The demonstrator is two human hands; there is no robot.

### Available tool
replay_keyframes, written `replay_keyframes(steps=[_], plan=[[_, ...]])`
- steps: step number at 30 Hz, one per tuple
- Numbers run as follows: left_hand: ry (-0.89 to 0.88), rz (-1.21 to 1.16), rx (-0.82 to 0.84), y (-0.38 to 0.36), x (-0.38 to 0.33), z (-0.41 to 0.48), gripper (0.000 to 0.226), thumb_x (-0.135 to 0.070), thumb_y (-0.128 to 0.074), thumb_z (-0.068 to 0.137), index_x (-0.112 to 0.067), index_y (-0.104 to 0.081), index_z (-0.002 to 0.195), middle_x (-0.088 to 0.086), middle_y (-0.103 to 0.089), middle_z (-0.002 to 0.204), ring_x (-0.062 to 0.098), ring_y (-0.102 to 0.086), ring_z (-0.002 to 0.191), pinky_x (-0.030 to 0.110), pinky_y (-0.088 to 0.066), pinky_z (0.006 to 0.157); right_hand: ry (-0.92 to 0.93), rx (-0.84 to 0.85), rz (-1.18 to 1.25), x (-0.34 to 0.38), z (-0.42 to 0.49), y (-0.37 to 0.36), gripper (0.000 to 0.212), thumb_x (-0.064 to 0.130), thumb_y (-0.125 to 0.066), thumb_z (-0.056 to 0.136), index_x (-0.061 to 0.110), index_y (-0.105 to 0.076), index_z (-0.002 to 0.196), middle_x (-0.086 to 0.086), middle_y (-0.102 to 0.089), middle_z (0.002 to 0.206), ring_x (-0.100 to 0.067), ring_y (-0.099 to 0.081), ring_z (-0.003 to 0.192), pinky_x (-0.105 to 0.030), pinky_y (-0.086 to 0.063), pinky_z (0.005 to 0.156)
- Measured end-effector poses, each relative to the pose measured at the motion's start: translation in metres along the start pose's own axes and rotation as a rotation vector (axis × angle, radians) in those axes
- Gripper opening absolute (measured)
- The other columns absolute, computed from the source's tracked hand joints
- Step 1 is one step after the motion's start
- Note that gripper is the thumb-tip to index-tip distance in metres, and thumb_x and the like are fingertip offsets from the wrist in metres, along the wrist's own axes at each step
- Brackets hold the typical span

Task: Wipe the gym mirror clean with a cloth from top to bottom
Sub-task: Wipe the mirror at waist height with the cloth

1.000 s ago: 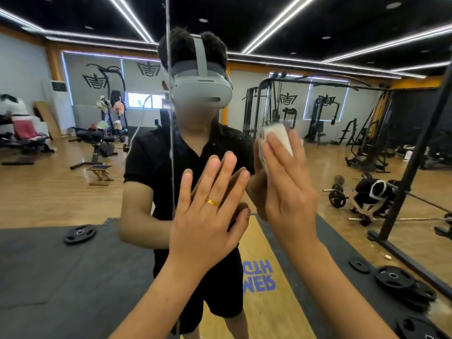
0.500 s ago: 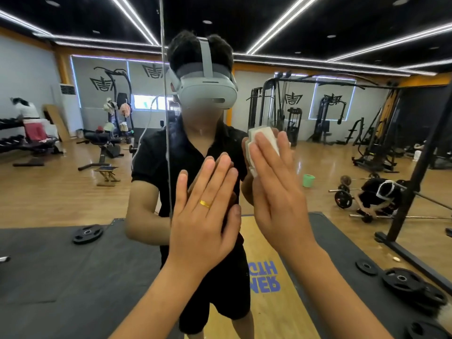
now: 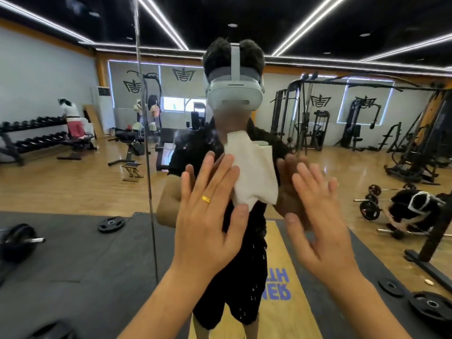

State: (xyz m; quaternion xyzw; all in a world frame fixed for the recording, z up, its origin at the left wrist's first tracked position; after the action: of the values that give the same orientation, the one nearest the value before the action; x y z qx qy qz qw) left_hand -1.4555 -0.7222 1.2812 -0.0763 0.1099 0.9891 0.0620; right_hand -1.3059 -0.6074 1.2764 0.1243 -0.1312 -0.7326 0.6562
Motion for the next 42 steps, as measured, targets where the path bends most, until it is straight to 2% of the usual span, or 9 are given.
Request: replay_keyframes(steps=[7,11,14,20,26,29,32,36,42], plan=[[0.119,0.168,-0.120,-0.016,-0.029,0.005,0.057,-0.051,-0.063,0.094,-0.011,-0.060,0.134,0.012,-0.050,0.151,0.026,-0.028,0.154,0.053,-0.014,0.127,0.082,-0.014,-0.256,-0.038,-0.031,-0.006,0.053,0.014,-0.050,0.099,0.005,-0.045,0.151,-0.016,-0.038,0.163,-0.033,-0.027,0.155,-0.057,-0.015,0.126],[0.083,0.235,-0.171,-0.027,-0.037,0.011,0.041,-0.022,-0.060,0.100,-0.014,-0.050,0.138,0.013,-0.046,0.154,0.026,-0.027,0.154,0.059,-0.020,0.125,0.119,-0.088,-0.303,-0.038,-0.034,-0.009,0.050,0.013,-0.048,0.100,0.005,-0.050,0.149,-0.016,-0.043,0.159,-0.033,-0.032,0.153,-0.053,-0.016,0.127],[0.010,0.318,-0.193,-0.031,-0.037,0.011,0.054,0.001,-0.058,0.094,-0.009,-0.049,0.146,0.013,-0.045,0.156,0.027,-0.032,0.152,0.060,-0.020,0.125,0.139,-0.107,-0.310,-0.038,-0.036,-0.007,0.048,0.014,-0.049,0.100,0.007,-0.052,0.148,-0.014,-0.045,0.158,-0.032,-0.035,0.152,-0.051,-0.018,0.127],[-0.049,0.412,-0.256,-0.033,-0.038,0.013,0.047,-0.013,-0.055,0.098,0.001,-0.054,0.142,0.015,-0.049,0.153,0.033,-0.041,0.147,0.053,-0.012,0.127,0.148,-0.128,-0.311,-0.038,-0.039,-0.007,0.049,0.015,-0.052,0.099,0.005,-0.055,0.146,-0.014,-0.046,0.157,-0.032,-0.038,0.150,-0.051,-0.022,0.126],[-0.044,0.385,-0.422,-0.029,-0.038,0.018,0.024,-0.006,-0.067,0.097,0.001,-0.072,0.119,0.014,-0.065,0.135,0.028,-0.060,0.132,0.051,-0.035,0.120,0.160,-0.125,-0.288,-0.039,-0.039,-0.007,0.049,0.015,-0.052,0.098,0.005,-0.055,0.145,-0.014,-0.046,0.157,-0.032,-0.038,0.150,-0.052,-0.024,0.125],[-0.085,0.400,-0.347,-0.040,-0.042,0.015,0.032,0.000,-0.053,0.104,0.006,-0.059,0.135,0.017,-0.056,0.145,0.032,-0.052,0.139,0.047,-0.047,0.113,0.171,-0.126,-0.279,-0.039,-0.040,-0.005,0.048,0.015,-0.050,0.099,0.005,-0.055,0.145,-0.014,-0.046,0.157,-0.033,-0.039,0.149,-0.052,-0.024,0.125],[-0.060,0.404,-0.271,-0.047,-0.039,-0.001,0.037,-0.003,-0.042,0.108,0.004,-0.052,0.143,0.019,-0.050,0.151,0.032,-0.042,0.147,0.058,-0.043,0.113,0.172,-0.118,-0.267,-0.041,-0.041,-0.006,0.048,0.015,-0.049,0.100,0.005,-0.054,0.147,-0.015,-0.044,0.158,-0.033,-0.038,0.149,-0.053,-0.023,0.126],[-0.009,0.383,-0.246,-0.048,-0.035,-0.011,0.045,-0.017,-0.048,0.106,0.004,-0.048,0.145,0.017,-0.043,0.156,0.032,-0.037,0.150,0.061,-0.036,0.117,0.169,-0.119,-0.264,-0.043,-0.042,-0.007,0.048,0.017,-0.046,0.103,0.006,-0.052,0.149,-0.014,-0.042,0.160,-0.033,-0.036,0.151,-0.053,-0.024,0.125],[-0.003,0.389,-0.271,-0.038,-0.023,-0.002,0.041,-0.003,-0.052,0.105,0.001,-0.051,0.146,0.016,-0.045,0.155,0.034,-0.038,0.149,0.058,-0.043,0.112,0.166,-0.111,-0.250,-0.044,-0.042,-0.006,0.049,0.017,-0.046,0.103,0.006,-0.050,0.151,-0.013,-0.041,0.161,-0.032,-0.034,0.152,-0.052,-0.023,0.126]])
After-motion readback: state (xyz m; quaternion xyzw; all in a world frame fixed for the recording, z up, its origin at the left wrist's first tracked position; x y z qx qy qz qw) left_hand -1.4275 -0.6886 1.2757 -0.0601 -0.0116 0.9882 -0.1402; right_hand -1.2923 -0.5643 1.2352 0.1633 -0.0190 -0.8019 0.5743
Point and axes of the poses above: each hand's wrist, its own z-axis towards the middle knuckle, its own y-axis out of the back of the hand, x = y × z, the point moved 7 cm from there along z, towards the middle knuckle
